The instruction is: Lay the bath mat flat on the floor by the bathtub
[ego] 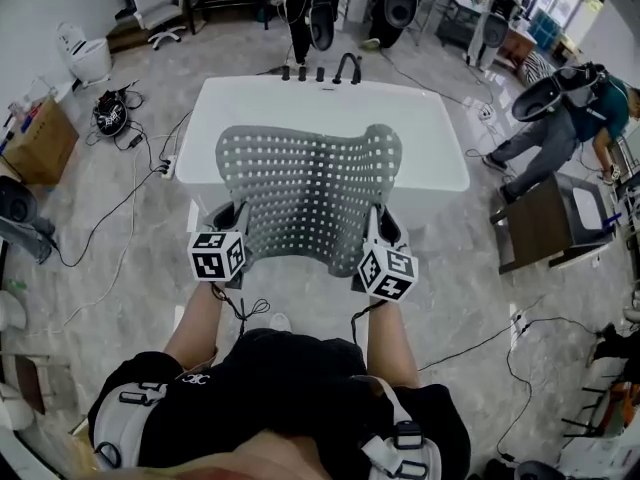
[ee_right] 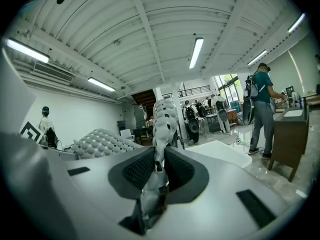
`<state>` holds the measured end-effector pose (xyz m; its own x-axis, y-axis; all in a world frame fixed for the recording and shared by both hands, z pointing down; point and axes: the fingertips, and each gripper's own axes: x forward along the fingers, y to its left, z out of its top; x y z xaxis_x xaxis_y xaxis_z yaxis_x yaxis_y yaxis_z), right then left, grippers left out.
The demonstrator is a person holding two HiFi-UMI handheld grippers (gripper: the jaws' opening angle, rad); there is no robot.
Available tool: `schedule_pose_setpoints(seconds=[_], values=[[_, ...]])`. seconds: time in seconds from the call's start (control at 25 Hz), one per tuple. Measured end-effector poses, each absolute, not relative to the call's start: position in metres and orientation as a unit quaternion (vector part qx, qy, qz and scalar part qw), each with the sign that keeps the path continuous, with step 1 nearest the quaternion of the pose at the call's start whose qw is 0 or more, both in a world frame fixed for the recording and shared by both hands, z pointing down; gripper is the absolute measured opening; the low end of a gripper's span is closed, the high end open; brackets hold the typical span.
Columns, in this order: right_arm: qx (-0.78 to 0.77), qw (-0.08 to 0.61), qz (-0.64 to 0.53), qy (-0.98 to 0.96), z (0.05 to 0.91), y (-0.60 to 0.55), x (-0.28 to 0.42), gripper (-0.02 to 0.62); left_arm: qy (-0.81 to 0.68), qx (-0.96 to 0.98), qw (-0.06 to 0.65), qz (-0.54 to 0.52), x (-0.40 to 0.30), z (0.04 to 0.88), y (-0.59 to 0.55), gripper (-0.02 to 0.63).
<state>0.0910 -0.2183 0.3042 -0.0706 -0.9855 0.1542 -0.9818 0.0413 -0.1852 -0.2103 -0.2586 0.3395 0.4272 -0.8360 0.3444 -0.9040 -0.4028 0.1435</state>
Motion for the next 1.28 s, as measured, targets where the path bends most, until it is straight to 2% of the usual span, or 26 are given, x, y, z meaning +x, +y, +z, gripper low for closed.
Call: schedule_pose_setpoints(seconds=[0.16, 0.68, 1.28], values=[[-0.694, -0.003, -0.13, 0.708, 0.315, -0.233, 0.096, 0.058, -0.504, 0.836, 0.177, 0.123, -0.199, 0.358, -0.285, 0.048], [-0.699, -0.018, -0.139, 0.702, 0.333, -0.264, 0.143, 0.058, -0.5, 0.836, 0.167, 0.155, -0.161, 0.372, -0.319, 0.048], [-0.671, -0.086, -0.244, 0.695, 0.444, -0.274, 0.205, 0.058, -0.497, 0.796, 0.237, 0.252, -0.102, 0.472, -0.312, 0.048]])
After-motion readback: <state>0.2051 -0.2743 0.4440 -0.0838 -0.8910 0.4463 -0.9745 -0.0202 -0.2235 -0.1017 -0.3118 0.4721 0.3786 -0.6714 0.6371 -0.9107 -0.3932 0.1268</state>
